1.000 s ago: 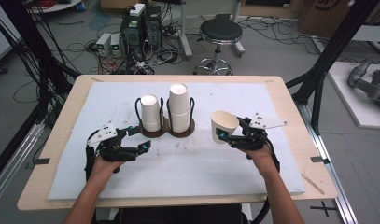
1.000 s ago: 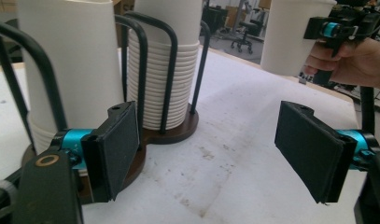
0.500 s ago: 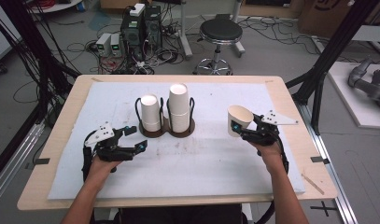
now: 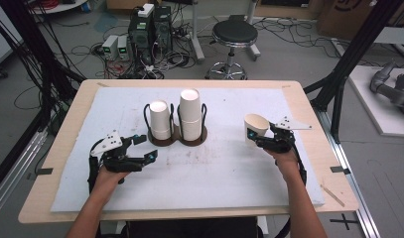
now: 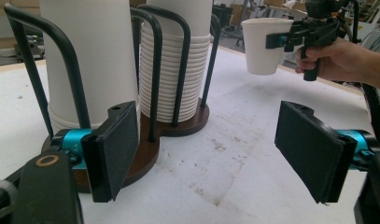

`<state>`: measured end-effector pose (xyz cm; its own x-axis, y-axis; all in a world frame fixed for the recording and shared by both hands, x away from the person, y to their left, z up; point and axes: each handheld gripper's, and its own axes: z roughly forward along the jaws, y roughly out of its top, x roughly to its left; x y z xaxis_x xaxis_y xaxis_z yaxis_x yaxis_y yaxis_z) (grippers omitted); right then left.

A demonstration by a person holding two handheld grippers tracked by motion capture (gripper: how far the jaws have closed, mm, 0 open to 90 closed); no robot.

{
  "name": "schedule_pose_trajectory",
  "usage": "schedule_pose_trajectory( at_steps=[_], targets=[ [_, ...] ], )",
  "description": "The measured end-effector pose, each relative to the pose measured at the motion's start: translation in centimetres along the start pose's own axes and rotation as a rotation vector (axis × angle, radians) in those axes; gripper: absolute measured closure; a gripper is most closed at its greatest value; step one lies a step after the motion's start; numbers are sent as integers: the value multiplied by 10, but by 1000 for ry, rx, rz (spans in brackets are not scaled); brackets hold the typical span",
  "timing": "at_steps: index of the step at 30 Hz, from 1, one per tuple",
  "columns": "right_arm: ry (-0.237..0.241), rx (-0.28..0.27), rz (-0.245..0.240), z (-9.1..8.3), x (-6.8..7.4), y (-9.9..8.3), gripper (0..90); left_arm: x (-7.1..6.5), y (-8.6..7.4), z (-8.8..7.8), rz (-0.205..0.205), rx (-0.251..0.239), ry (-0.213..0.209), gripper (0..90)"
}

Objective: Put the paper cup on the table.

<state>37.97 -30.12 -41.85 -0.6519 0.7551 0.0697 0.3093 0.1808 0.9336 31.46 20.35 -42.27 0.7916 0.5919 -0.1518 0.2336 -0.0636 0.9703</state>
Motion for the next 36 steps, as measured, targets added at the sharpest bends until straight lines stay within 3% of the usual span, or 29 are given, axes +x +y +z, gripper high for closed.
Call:
schedule_pose_trajectory(
  at_steps=[10, 13, 17, 22, 29, 36],
  targets=[
    [-25, 96, 32, 12, -10, -10, 361, 0, -1, 1, -4, 17, -3, 219],
    [-22, 96, 56, 12, -11, -12, 357, -1, -2, 1, -11, 17, -1, 219],
    [-24, 110, 37, 10, -9, -12, 318, -1, -2, 1, -13, 18, 0, 219],
    [-22, 116, 98, 4, -13, -15, 285, -2, -2, 1, -25, 19, -3, 219],
    [-42, 108, 93, -7, -10, -24, 214, -2, -1, 2, -25, 19, -7, 219],
    [-47, 126, 71, -14, -5, -26, 213, -2, -1, 2, -34, 14, -7, 219]
  ],
)
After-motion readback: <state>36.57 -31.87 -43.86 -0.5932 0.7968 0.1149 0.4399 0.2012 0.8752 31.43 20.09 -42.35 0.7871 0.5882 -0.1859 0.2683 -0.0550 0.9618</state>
